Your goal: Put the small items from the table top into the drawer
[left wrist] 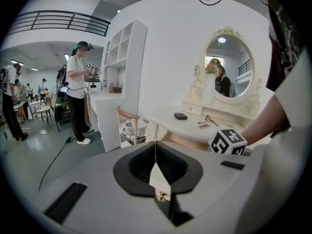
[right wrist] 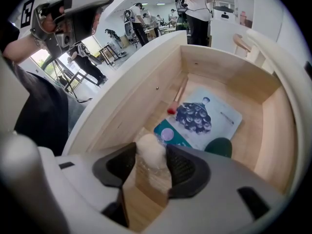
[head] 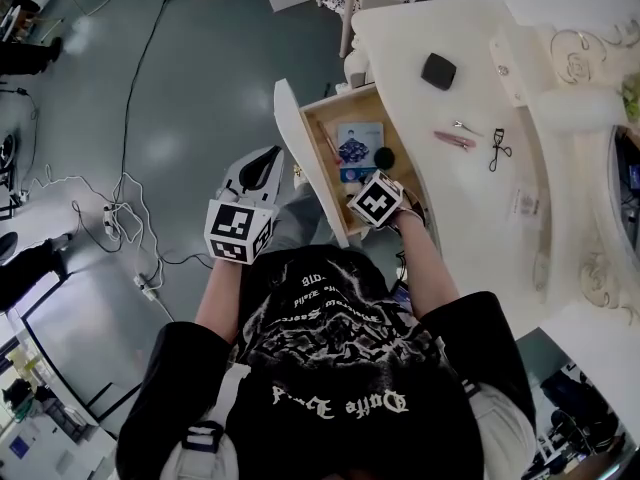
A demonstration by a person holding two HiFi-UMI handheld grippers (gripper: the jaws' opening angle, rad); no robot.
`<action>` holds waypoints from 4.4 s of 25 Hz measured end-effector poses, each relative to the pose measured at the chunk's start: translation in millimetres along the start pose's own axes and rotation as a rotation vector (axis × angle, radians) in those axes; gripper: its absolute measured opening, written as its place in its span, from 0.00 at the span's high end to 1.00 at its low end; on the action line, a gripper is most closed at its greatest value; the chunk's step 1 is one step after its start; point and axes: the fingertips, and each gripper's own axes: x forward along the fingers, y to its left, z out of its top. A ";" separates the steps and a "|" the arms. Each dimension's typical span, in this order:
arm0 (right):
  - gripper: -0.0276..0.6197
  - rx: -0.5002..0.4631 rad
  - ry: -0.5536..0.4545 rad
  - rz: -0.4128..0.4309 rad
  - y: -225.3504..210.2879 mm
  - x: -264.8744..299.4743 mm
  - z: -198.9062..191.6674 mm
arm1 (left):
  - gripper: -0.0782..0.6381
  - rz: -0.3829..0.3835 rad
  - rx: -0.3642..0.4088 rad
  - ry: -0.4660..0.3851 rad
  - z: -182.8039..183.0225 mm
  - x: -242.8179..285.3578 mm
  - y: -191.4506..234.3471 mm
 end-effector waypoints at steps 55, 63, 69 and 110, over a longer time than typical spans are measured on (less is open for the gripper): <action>0.56 0.326 -0.576 -0.203 2.9 -156.1 -5.5 | 0.87 -0.190 0.016 -0.090 19.8 12.4 -97.0; 0.57 0.387 -0.703 -0.332 5.6 -193.7 -28.1 | 0.87 -0.241 0.052 -0.108 21.5 9.8 -133.3; 0.60 0.443 -0.770 -0.434 5.3 -215.8 -51.8 | 0.87 -0.274 0.075 -0.113 20.1 7.6 -158.2; 0.94 0.573 -0.873 -0.869 -4.5 -274.7 -149.8 | 0.87 -0.397 0.168 -0.110 15.1 20.1 -237.4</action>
